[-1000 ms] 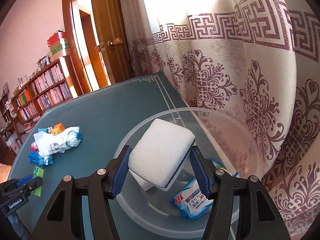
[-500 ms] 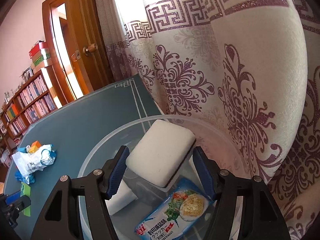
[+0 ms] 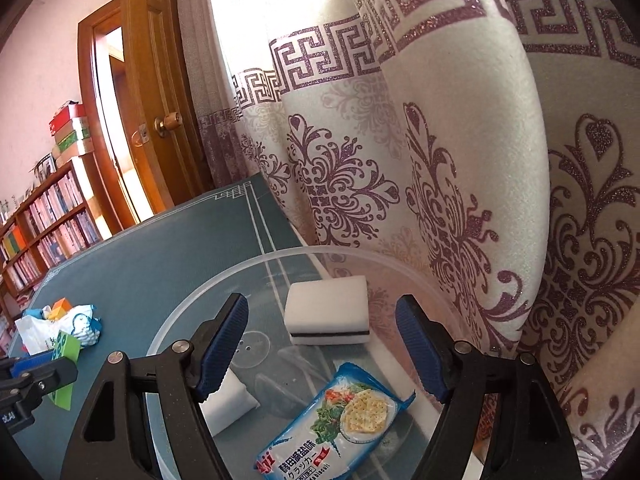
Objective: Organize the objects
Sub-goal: 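Lower the green block into the bowl and open the left tool, then withdraw both tools from the bowl toward the remaining items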
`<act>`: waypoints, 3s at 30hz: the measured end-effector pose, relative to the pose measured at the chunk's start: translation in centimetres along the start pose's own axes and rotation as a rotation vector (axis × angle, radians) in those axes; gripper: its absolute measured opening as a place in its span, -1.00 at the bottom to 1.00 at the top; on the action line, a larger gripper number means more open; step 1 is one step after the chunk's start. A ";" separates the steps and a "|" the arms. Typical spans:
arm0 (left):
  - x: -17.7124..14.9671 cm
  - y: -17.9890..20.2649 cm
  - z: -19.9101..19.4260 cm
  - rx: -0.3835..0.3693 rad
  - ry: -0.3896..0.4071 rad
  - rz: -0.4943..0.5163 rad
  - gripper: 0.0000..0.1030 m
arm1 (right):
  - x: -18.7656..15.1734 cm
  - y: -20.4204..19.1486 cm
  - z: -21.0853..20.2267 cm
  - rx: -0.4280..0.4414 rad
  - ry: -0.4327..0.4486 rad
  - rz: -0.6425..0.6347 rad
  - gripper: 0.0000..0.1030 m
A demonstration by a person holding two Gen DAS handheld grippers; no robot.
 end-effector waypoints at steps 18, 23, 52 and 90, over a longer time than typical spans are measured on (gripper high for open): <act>2.4 8.0 3.5 -0.152 0.008 0.142 -0.27 | 0.2 1.3 -0.5 -0.039 0.039 0.048 0.50; 2.8 5.8 3.2 -0.130 0.033 0.054 0.47 | 0.2 2.0 -0.4 -0.043 0.039 0.077 0.50; -1.3 -0.7 0.3 0.060 0.035 -0.018 0.70 | 0.5 -1.3 -1.4 -0.019 0.096 -0.066 0.50; -5.7 -13.8 -1.1 0.290 0.000 -0.214 0.83 | -2.3 -9.7 -3.9 0.096 0.059 -0.334 0.52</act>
Point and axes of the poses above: each gripper's, at about its wrist camera, not at the fingertips, and z roughly the way its jaws point, y to its right, x to its top, the point moved 8 cm from there along z, roughly the way its jaws point, and after that the axes turned 6 degrees about x, right-handed, at the moved point
